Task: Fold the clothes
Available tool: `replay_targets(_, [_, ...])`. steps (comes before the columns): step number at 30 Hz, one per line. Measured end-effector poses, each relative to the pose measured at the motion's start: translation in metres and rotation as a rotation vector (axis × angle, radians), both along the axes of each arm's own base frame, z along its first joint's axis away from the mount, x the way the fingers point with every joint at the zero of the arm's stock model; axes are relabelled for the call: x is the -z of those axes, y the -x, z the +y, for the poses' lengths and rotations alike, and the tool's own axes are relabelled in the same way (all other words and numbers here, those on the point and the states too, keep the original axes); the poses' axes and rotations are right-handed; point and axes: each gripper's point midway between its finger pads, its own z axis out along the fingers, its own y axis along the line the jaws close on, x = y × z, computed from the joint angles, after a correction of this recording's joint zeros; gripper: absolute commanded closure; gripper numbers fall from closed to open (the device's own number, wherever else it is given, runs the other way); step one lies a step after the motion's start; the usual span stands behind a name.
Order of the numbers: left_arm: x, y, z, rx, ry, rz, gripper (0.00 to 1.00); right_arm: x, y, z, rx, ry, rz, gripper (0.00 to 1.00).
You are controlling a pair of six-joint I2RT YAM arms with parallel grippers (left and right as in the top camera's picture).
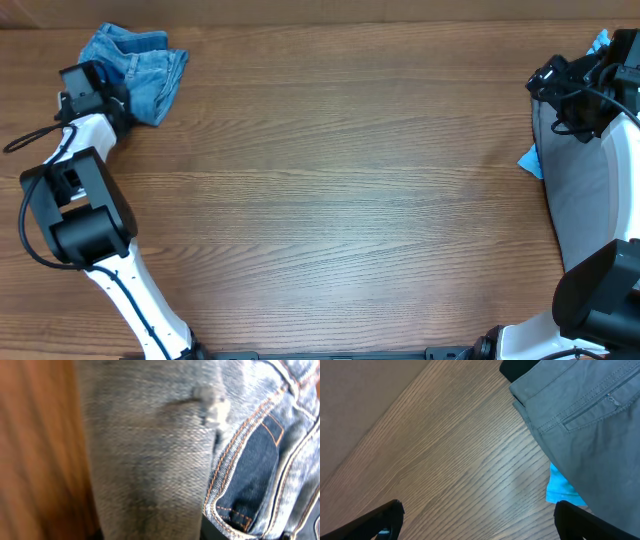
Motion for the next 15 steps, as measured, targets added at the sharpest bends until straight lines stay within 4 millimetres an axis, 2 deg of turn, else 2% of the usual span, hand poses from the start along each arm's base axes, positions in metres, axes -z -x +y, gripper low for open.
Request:
replay_targets(6, [0.002, 0.021, 0.039, -0.164, 0.058, -0.009, 0.69, 0.000, 0.000, 0.000, 0.000, -0.001, 0.000, 0.00])
replay_targets(12, [-0.001, 0.020, 0.047, -0.214, 0.038, -0.030, 0.62, 0.000, 0.000, 0.000, 0.000, 0.000, 0.000, 0.00])
replay_targets(15, [-0.004, 0.015, 0.048, -0.201, 0.001, -0.043, 0.53, 0.000, 0.000, 0.000, 0.000, 0.000, 0.000, 0.00])
